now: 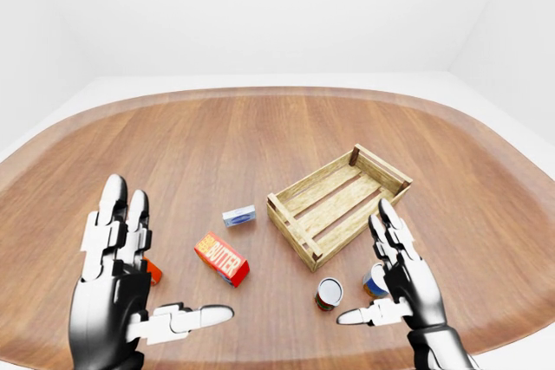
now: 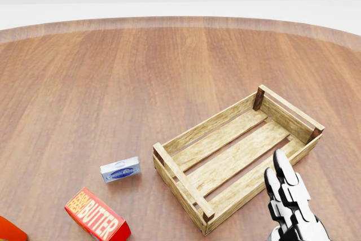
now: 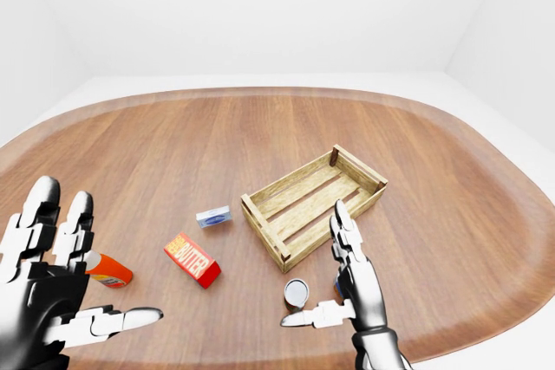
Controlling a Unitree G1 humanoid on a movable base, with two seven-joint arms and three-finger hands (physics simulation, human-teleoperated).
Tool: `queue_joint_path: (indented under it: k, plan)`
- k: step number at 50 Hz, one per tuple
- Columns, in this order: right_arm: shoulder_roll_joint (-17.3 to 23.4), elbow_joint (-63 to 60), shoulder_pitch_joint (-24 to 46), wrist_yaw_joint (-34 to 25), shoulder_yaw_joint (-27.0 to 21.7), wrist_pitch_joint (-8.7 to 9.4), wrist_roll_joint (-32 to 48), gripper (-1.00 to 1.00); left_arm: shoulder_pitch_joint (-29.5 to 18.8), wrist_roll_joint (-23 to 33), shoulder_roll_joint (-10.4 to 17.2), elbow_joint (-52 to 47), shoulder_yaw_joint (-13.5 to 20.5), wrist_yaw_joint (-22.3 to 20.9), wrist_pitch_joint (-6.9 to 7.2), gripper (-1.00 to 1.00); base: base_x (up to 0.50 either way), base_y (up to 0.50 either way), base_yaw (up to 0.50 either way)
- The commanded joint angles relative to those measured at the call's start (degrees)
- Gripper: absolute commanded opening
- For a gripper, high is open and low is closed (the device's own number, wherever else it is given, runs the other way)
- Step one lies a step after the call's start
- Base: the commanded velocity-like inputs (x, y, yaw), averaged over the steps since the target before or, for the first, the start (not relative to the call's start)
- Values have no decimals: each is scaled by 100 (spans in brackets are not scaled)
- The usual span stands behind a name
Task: Pick up the tomato sauce, and put it in the wooden tray.
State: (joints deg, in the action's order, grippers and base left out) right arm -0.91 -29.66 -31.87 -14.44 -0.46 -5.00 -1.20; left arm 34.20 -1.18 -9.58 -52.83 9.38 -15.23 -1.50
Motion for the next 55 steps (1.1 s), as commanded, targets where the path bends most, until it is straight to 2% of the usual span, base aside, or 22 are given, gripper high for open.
queue_joint_path:
  k: [1, 20, 55]
  plan:
    - [153, 250, -85, 147, 230, 0, 105, 100, -13, 24, 23, 3, -29, 31, 13, 100, 0, 0, 0]
    - [320, 666, -114, 277, 353, 0, 194, 100, 45, 23, 24, -6, -53, 50, -36, 100, 0, 0, 0]
    - [489, 1324, -85, 551, 657, 0, 478, 100, 27, 41, 52, -5, -76, 74, -14, 100, 0, 0, 0]
